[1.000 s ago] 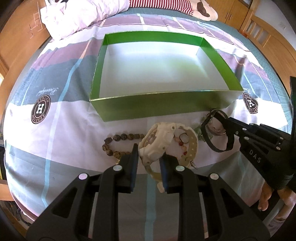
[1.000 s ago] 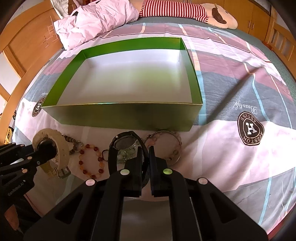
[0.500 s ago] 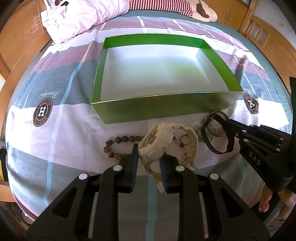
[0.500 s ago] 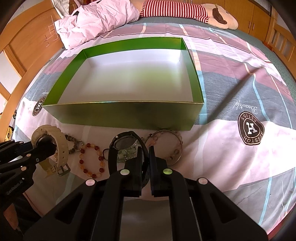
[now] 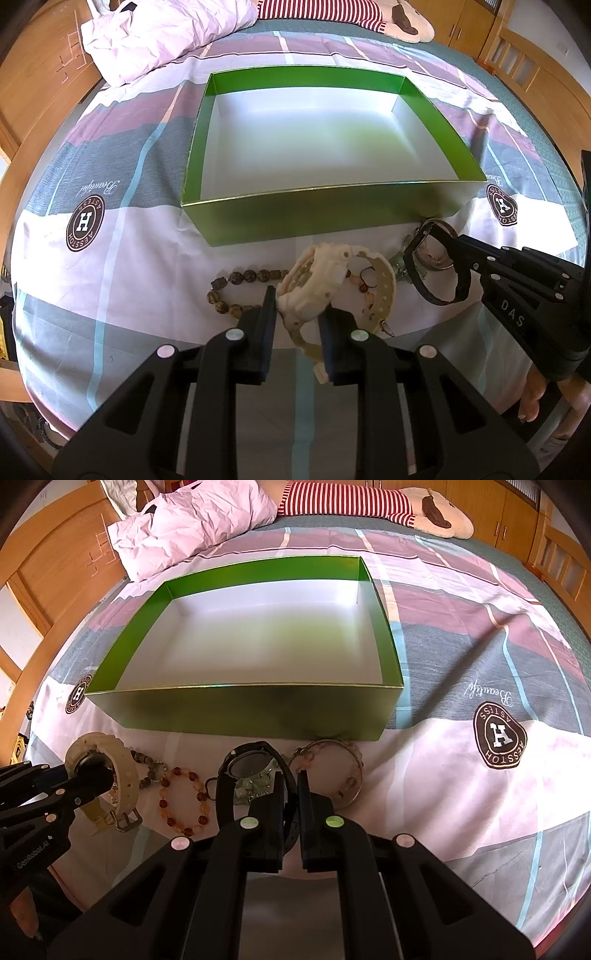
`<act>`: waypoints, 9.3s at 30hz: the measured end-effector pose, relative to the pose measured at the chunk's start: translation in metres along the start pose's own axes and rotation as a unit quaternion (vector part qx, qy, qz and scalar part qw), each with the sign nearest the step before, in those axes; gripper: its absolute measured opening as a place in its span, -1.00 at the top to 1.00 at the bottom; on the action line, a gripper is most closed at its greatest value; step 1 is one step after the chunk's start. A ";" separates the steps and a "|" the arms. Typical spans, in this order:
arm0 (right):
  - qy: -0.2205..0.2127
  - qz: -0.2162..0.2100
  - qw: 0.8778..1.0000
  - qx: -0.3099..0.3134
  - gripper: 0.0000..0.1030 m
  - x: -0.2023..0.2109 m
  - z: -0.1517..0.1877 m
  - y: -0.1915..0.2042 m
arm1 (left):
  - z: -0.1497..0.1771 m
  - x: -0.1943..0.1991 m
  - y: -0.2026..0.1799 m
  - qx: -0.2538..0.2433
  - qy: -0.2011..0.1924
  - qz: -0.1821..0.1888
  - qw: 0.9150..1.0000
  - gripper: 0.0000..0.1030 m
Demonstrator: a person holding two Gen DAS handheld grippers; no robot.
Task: Organize jewelry
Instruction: 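Keep the left tool closed on the white watch while the right holds the black watch, then carry the white watch into the box with the left tool while the right drops the black watch there, then grasp the dark bead bracelet with the left tool while the right tool grasps the silver bangle, then lift the dark bead bracelet into the box with the left tool while the right drops the bangle in, then reach the left tool toward the small gold charm while the right tool grasps the green keychain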
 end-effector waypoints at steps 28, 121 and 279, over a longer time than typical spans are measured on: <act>-0.053 -0.025 0.998 0.001 0.87 0.028 -0.014 0.001 | -0.006 0.005 0.009 0.015 -0.007 0.000 1.000 0.58; 0.099 -0.031 0.994 -0.039 0.92 -0.023 0.001 -0.011 | -0.007 -0.063 0.069 0.072 0.136 -0.026 0.988 -0.09; 0.099 -0.059 0.993 0.020 0.46 -0.035 0.015 0.041 | 0.010 -0.073 0.014 -0.035 0.119 0.019 0.992 0.20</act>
Point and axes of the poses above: each gripper's, at about its wrist camera, not at the fingertips, and x roughly against the way its jaws point, y to its left, z to its underside, the point moved 5 cm from there along -x, roughly the way its jaws point, and after that the axes turned 8 degrees about -z, right-handed, at the moved point
